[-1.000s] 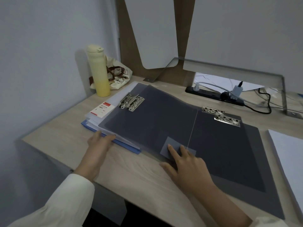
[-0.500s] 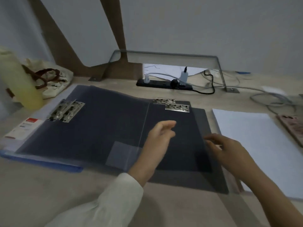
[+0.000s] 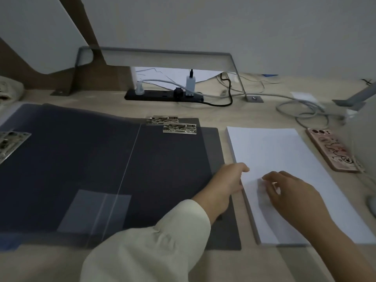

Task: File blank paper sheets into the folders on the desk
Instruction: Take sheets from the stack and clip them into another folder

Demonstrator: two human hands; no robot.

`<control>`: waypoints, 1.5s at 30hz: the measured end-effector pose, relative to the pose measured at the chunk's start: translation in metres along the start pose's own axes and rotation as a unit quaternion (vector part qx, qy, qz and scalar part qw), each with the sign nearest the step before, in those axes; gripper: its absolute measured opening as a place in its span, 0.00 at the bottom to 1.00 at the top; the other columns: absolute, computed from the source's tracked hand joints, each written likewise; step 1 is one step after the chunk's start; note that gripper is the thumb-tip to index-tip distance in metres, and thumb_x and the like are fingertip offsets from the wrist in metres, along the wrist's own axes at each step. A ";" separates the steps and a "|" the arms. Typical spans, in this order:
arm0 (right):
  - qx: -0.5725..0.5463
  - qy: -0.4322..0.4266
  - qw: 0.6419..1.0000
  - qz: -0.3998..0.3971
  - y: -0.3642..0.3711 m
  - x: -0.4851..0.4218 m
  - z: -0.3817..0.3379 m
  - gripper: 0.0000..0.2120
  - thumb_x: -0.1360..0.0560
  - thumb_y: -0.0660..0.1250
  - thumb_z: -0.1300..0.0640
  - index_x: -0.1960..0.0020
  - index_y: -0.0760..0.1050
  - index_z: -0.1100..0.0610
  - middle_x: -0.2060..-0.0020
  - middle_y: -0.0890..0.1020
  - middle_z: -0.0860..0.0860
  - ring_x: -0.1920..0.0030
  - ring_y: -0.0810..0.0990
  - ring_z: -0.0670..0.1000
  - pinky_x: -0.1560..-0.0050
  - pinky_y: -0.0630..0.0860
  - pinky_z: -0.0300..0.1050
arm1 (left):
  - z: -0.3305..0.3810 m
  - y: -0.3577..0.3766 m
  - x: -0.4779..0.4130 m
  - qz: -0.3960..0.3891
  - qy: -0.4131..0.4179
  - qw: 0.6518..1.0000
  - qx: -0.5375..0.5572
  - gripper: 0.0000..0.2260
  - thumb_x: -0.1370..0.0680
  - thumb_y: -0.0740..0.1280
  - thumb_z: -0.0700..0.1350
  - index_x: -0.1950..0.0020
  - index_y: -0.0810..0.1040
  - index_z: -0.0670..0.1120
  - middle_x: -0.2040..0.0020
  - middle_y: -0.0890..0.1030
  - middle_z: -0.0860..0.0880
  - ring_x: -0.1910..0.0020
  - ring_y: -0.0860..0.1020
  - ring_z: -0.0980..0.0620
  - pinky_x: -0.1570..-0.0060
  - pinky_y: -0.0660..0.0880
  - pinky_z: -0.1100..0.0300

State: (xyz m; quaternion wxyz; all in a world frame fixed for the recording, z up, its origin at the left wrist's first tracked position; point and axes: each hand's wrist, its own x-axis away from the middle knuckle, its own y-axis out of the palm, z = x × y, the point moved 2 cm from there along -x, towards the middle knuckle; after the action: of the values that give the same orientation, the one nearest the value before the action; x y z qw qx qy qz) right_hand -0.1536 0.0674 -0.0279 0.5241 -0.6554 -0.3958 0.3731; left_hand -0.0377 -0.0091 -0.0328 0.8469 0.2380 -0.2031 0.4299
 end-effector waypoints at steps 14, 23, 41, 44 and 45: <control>-0.055 0.012 0.998 0.028 -0.001 -0.002 0.003 0.22 0.26 0.55 0.37 0.44 0.76 0.50 0.48 0.80 0.47 0.52 0.80 0.49 0.60 0.71 0.40 | -0.003 0.004 -0.008 -0.070 0.063 0.995 0.032 0.16 0.19 0.55 0.39 0.32 0.70 0.44 0.38 0.77 0.47 0.40 0.76 0.51 0.43 0.73 0.62; -0.059 0.021 0.998 0.031 0.000 0.001 -0.001 0.21 0.26 0.56 0.39 0.43 0.76 0.51 0.47 0.79 0.49 0.53 0.79 0.51 0.59 0.69 0.41 | -0.037 0.004 -0.010 -0.134 0.112 0.977 0.125 0.19 0.18 0.52 0.43 0.25 0.62 0.49 0.30 0.71 0.51 0.32 0.71 0.54 0.36 0.70 0.60; -0.044 0.026 0.998 0.021 0.004 0.000 -0.003 0.22 0.26 0.56 0.37 0.42 0.75 0.50 0.45 0.79 0.49 0.52 0.79 0.50 0.61 0.69 0.40 | -0.040 0.001 -0.008 -0.165 0.145 0.972 0.089 0.19 0.18 0.53 0.43 0.26 0.62 0.51 0.31 0.72 0.53 0.35 0.73 0.57 0.39 0.71 0.64; -0.050 0.026 0.998 0.021 0.004 0.002 -0.002 0.22 0.26 0.55 0.37 0.42 0.75 0.50 0.46 0.79 0.48 0.51 0.79 0.50 0.61 0.68 0.40 | -0.041 0.001 -0.008 -0.166 0.148 0.972 0.081 0.19 0.18 0.53 0.44 0.26 0.61 0.51 0.31 0.72 0.53 0.36 0.73 0.57 0.40 0.72 0.65; -0.050 0.027 0.998 0.020 0.004 0.002 -0.002 0.22 0.26 0.55 0.37 0.42 0.75 0.50 0.45 0.79 0.48 0.51 0.79 0.50 0.61 0.68 0.40 | -0.041 0.001 -0.009 -0.165 0.148 0.972 0.080 0.19 0.18 0.53 0.43 0.26 0.61 0.51 0.31 0.72 0.53 0.36 0.73 0.57 0.40 0.72 0.65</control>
State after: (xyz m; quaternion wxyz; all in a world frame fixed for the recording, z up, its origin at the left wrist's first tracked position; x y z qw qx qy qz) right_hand -0.1503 0.0674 -0.0312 0.4932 -0.6988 -0.3863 0.3453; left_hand -0.0377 0.0097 -0.0703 0.9050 0.2690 0.0017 0.3296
